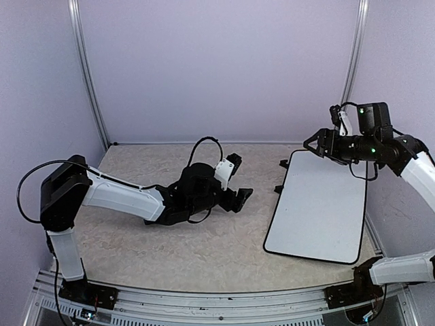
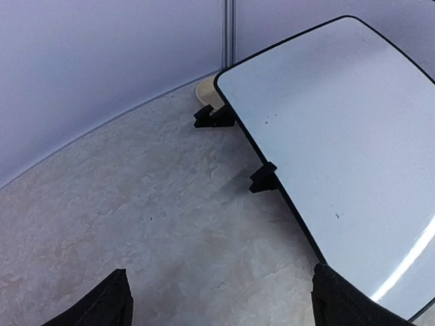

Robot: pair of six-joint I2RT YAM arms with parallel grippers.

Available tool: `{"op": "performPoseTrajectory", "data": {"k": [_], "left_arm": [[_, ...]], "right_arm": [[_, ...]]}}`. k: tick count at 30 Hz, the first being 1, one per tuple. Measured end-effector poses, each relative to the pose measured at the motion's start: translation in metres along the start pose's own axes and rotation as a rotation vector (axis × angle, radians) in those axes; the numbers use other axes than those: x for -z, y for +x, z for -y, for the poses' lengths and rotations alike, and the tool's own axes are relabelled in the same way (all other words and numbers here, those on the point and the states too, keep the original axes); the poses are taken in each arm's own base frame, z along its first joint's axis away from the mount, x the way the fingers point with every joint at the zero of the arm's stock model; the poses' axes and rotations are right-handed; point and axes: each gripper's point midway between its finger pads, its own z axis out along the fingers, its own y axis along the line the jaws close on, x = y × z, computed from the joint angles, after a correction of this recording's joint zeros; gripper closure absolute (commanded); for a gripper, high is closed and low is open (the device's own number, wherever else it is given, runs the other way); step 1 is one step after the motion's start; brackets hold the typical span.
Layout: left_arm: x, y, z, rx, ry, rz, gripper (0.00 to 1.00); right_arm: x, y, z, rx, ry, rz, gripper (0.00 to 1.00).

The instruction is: Erase the whiteboard

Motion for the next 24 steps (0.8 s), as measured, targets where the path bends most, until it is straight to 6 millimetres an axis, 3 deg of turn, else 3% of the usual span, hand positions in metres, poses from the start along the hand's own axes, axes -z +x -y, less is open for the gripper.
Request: {"op": "performPoseTrajectory", "data": {"k": [11, 17, 24], "left_arm": [[-0.057, 0.020, 0.020, 0.053, 0.011, -0.068, 0.12], [-0.086, -0.013, 0.032, 0.066, 0.036, -0.029, 0.08], [-0.109, -0.066, 0.042, 0.073, 0.088, 0.048, 0.06]], "right_arm": [[0.001, 0.002, 0.019, 0.013, 0.113, -0.013, 0.24], [0.005, 0.008, 0.039, 0.008, 0.215, -0.017, 0.24], [0.009, 0.039, 0.070, -0.038, 0.329, -0.041, 0.19]]}}
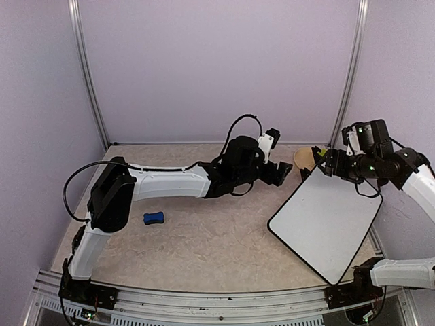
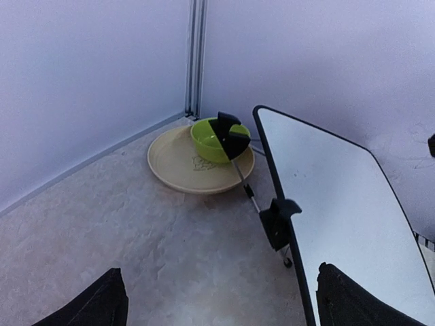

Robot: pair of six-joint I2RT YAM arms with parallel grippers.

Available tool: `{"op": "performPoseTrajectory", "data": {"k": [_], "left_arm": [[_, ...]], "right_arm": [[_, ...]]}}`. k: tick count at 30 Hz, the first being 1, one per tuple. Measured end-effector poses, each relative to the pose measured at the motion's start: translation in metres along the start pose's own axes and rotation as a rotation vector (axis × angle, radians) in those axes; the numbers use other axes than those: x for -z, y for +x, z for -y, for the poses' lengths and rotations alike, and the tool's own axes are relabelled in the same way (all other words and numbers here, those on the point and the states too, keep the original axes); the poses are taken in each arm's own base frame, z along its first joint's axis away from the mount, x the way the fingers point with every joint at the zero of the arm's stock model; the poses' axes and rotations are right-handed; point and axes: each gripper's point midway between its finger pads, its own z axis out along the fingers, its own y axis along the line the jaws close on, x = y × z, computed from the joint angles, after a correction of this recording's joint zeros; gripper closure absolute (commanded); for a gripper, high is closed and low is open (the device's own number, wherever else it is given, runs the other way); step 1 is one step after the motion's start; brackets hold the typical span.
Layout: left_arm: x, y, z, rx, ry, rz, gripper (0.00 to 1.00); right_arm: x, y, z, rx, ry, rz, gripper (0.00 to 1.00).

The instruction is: Erase the whiteboard

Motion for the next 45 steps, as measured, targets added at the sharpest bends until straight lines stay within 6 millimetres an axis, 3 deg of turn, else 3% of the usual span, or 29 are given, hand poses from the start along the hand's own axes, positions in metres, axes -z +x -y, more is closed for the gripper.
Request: {"op": "performPoseTrajectory", "data": {"k": [6, 8, 18, 24, 30, 34, 38, 41, 45], "left_arm": [[-0.024, -0.036, 0.009, 0.007, 0.071, 0.061, 0.05], [-0.030, -0.040, 0.013, 0.004, 0.092, 0.070, 0.04], [-0.039, -0.024, 0.031, -0.013, 0.213, 0.057, 0.01], [-0.037, -0.032, 0.038, -0.005, 0.277, 0.100, 0.01], [-0.039, -0.030, 0.037, -0.007, 0.295, 0.112, 0.01], [-0.040, -0.023, 0.034, 0.016, 0.315, 0.099, 0.01], [-0.041, -0.005, 0.028, 0.041, 0.330, 0.066, 0.01], [-0.038, 0.037, 0.022, 0.057, 0.339, -0.026, 0.01], [-0.029, 0.089, 0.017, 0.111, 0.375, -0.164, 0.01]], "right_arm": [[0.012, 0.023, 0.030, -0.106, 0.096, 0.026, 0.01], [0.016, 0.031, 0.040, -0.155, 0.127, 0.034, 0.00], [0.017, 0.107, 0.093, -0.423, 0.318, -0.053, 0.00], [0.031, 0.129, 0.109, -0.592, 0.320, 0.011, 0.00], [0.021, 0.167, 0.126, -0.688, 0.401, -0.052, 0.00], [0.024, 0.173, 0.131, -0.748, 0.433, -0.051, 0.00], [0.028, 0.179, 0.134, -0.776, 0.475, -0.074, 0.00], [0.030, 0.173, 0.133, -0.765, 0.487, -0.074, 0.00], [0.029, 0.148, 0.126, -0.705, 0.485, -0.058, 0.00]]}}
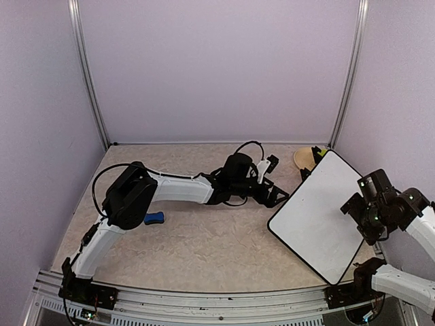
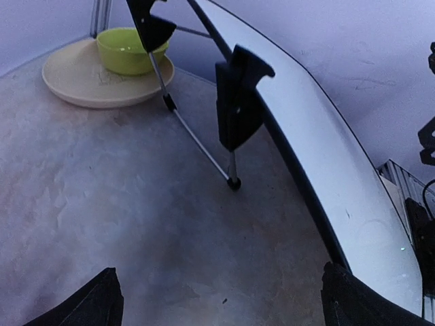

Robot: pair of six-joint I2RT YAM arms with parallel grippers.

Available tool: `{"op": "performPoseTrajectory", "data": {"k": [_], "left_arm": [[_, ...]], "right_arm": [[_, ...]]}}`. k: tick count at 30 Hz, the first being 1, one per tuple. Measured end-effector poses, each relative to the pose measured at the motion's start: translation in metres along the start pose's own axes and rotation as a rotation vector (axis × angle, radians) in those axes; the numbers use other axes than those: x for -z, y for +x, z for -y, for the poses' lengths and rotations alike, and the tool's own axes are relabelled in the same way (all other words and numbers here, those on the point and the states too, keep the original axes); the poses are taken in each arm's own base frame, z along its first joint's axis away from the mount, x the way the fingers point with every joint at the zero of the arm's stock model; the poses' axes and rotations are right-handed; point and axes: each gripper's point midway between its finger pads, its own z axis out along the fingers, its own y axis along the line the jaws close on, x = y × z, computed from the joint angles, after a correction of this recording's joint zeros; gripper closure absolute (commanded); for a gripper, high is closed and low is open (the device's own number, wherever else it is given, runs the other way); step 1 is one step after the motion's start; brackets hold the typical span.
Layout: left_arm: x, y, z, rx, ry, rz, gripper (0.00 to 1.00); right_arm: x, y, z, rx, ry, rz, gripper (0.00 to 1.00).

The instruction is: Erase the whiteboard

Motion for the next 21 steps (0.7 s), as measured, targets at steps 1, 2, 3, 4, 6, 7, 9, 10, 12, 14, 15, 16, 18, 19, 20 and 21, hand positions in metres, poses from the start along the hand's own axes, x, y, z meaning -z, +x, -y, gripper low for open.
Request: {"op": "performPoseTrajectory", "data": {"k": [1, 2, 3, 4, 6, 7, 9, 10, 12, 14, 15, 16, 18, 19, 20, 21], "left_arm": [[0.001, 0.007, -0.001, 0.022, 0.016, -0.018, 0.01], [0.003, 0.013, -0.003, 0.049, 0.035, -0.035, 0.01], [0.006, 0.018, -0.004, 0.081, 0.061, -0.049, 0.01], [0.009, 0.019, -0.007, 0.110, 0.083, -0.057, 0.01], [0.015, 0.016, -0.012, 0.162, 0.119, -0.060, 0.01], [0.018, 0.012, -0.013, 0.181, 0.131, -0.057, 0.01], [0.028, 0.001, -0.016, 0.220, 0.150, -0.042, 0.01], [0.030, -0.004, -0.016, 0.231, 0.158, -0.034, 0.01], [0.036, -0.018, -0.010, 0.250, 0.187, -0.011, 0.01], [0.038, -0.028, -0.001, 0.265, 0.225, -0.005, 0.02], [0.038, -0.033, 0.005, 0.270, 0.242, -0.005, 0.02], [0.037, -0.038, 0.011, 0.274, 0.258, -0.009, 0.03], [0.034, -0.051, 0.022, 0.275, 0.291, -0.006, 0.05], [0.033, -0.057, 0.029, 0.274, 0.310, -0.005, 0.06], [0.032, -0.063, 0.035, 0.276, 0.326, -0.004, 0.06], [0.031, -0.067, 0.040, 0.276, 0.340, -0.004, 0.07]], "right_arm": [[0.000, -0.003, -0.006, 0.018, 0.000, 0.005, 0.00], [-0.001, -0.005, -0.011, 0.038, 0.000, 0.008, 0.00], [-0.002, -0.006, -0.014, 0.054, 0.001, 0.009, 0.00], [-0.004, -0.006, -0.018, 0.072, 0.004, 0.009, 0.00], [-0.008, -0.006, -0.023, 0.107, 0.009, 0.007, 0.00], [-0.009, -0.006, -0.024, 0.120, 0.009, 0.007, 0.00], [-0.009, -0.008, -0.028, 0.142, 0.000, 0.012, 0.00], [-0.007, -0.009, -0.030, 0.148, -0.008, 0.016, 0.00], [-0.002, -0.014, -0.038, 0.158, -0.031, 0.031, 0.00], [0.003, -0.020, -0.044, 0.167, -0.050, 0.048, 0.00], [0.005, -0.022, -0.046, 0.172, -0.056, 0.056, 0.00], [0.007, -0.024, -0.047, 0.180, -0.061, 0.064, 0.00], [0.011, -0.028, -0.051, 0.193, -0.072, 0.079, 0.00], [0.015, -0.031, -0.053, 0.199, -0.079, 0.091, 0.00], [0.019, -0.035, -0.056, 0.205, -0.089, 0.103, 0.00], [0.023, -0.039, -0.060, 0.212, -0.101, 0.115, 0.00]]}}
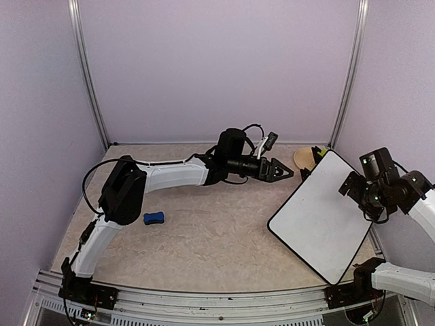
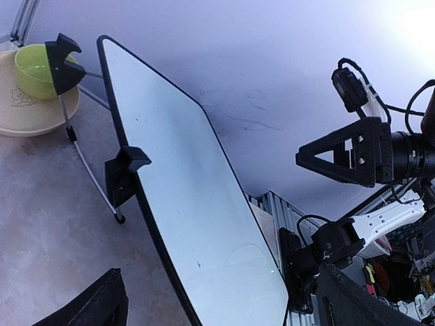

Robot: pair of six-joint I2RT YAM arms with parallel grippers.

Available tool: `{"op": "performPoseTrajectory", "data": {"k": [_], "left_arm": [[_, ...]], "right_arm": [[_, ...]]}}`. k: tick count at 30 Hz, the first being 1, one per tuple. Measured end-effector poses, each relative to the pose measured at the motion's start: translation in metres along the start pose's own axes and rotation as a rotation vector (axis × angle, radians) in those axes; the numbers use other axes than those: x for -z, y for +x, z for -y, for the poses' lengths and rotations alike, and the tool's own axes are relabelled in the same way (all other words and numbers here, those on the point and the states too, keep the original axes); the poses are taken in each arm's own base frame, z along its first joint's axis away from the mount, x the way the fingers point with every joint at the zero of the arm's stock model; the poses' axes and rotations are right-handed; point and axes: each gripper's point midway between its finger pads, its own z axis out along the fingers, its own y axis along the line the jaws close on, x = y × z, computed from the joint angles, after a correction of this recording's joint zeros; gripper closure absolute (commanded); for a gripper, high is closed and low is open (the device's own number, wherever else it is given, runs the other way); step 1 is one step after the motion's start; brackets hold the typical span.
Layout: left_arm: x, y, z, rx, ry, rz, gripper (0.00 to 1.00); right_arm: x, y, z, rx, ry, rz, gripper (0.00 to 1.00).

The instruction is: Erase the whiteboard

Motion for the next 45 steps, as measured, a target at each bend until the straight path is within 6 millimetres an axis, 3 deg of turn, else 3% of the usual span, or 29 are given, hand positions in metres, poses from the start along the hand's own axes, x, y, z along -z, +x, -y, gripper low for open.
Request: {"op": "performPoseTrajectory", "data": {"k": [4, 9, 13, 19, 23, 28, 30, 38, 45], "left_arm": [[-0.010, 0.010, 0.007, 0.035, 0.033, -0.040, 0.08], [-0.019, 0.046, -0.004, 0.117, 0.018, -0.125, 0.11], [-0.026, 0.069, -0.009, 0.159, 0.002, -0.178, 0.22], [-0.033, 0.090, -0.004, 0.198, 0.013, -0.226, 0.47], [-0.037, 0.099, -0.001, 0.227, 0.028, -0.247, 0.72], [-0.038, 0.107, -0.001, 0.262, 0.050, -0.264, 0.99], [-0.037, 0.109, 0.000, 0.347, 0.056, -0.277, 1.00], [-0.034, 0.109, -0.003, 0.405, 0.117, -0.245, 1.00], [-0.017, 0.115, -0.011, 0.454, 0.203, -0.158, 1.00]], "right_arm": [[0.016, -0.021, -0.013, 0.026, -0.042, 0.054, 0.00], [0.037, -0.044, -0.026, 0.057, -0.090, 0.120, 0.00], [0.045, -0.053, -0.033, 0.087, -0.117, 0.148, 0.00], [0.041, -0.054, -0.038, 0.162, -0.116, 0.153, 0.00], [0.037, -0.055, -0.043, 0.218, -0.104, 0.150, 0.00], [0.045, -0.066, -0.050, 0.243, -0.126, 0.188, 0.00], [0.050, -0.070, -0.050, 0.248, -0.134, 0.211, 0.00], [0.062, -0.082, -0.050, 0.277, -0.134, 0.260, 0.00], [0.080, -0.098, -0.055, 0.271, -0.149, 0.316, 0.00]]}}
